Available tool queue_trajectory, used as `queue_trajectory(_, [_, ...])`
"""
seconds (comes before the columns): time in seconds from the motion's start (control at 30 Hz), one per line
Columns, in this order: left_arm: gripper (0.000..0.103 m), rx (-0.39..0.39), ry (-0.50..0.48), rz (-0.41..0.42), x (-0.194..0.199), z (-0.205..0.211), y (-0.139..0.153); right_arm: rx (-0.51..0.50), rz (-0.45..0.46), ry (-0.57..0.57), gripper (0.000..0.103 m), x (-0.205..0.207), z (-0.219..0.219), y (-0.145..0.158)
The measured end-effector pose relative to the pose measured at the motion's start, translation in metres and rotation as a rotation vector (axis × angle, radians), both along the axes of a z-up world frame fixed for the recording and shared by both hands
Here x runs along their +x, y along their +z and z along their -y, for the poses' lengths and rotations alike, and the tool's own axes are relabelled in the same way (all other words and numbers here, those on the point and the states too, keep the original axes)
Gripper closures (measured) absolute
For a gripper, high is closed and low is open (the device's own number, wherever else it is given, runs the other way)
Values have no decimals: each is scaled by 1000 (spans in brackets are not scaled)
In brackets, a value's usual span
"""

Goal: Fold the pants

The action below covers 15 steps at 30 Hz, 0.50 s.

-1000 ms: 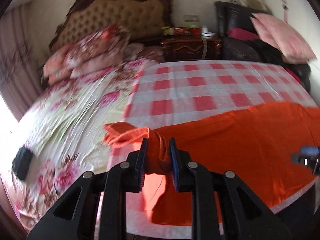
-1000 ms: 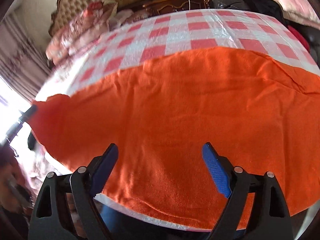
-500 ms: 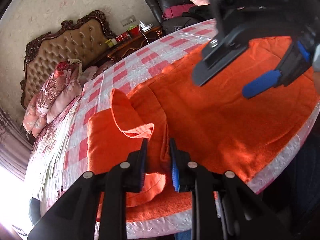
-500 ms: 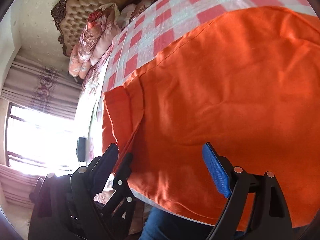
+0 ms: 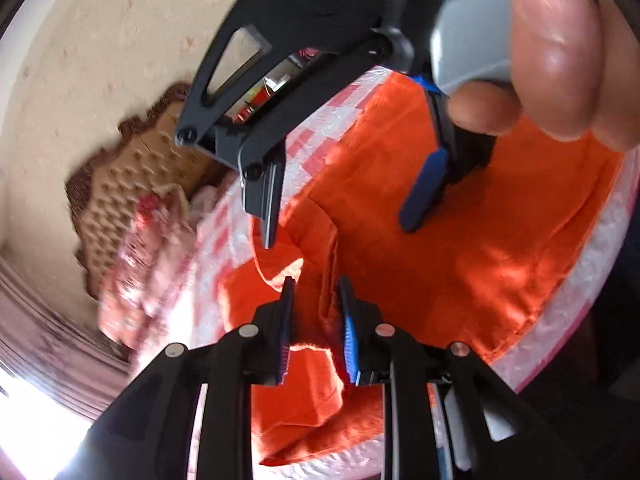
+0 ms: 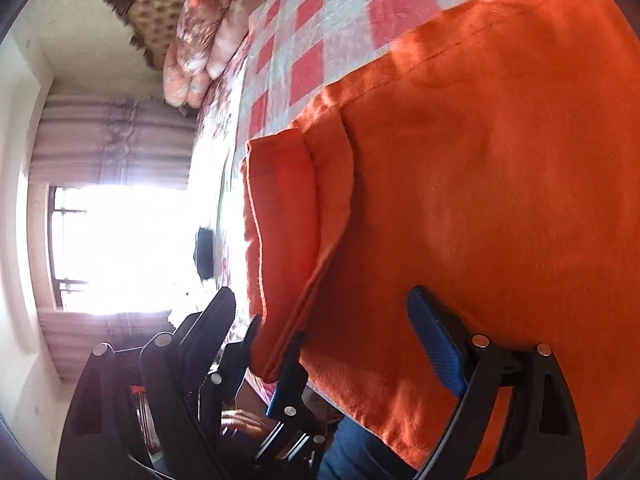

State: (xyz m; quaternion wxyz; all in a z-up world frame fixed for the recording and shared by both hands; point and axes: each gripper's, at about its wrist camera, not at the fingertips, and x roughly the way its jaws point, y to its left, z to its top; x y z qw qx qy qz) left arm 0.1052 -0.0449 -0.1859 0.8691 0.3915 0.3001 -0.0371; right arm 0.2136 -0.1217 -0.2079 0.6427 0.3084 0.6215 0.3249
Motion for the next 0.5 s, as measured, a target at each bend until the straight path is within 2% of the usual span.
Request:
queue_trajectory(0.1, [82, 58, -44, 27, -5, 4, -2, 24, -7, 43, 16, 8, 0, 0])
queue_trajectory(0.17, [82, 143, -88, 54, -9, 11, -7, 40, -23, 65, 16, 13, -3, -2])
queue_trajectory(0.23, [82, 189, -135, 48, -9, 18, -15, 42, -24, 87, 16, 17, -6, -1])
queue_trajectory(0.4, [82, 159, -137, 42, -14, 20, -15, 27, -8, 139, 17, 26, -17, 3])
queue_trajectory(0.5, [82, 148, -133, 51, -14, 20, -11, -32, 30, 143, 24, 30, -25, 8])
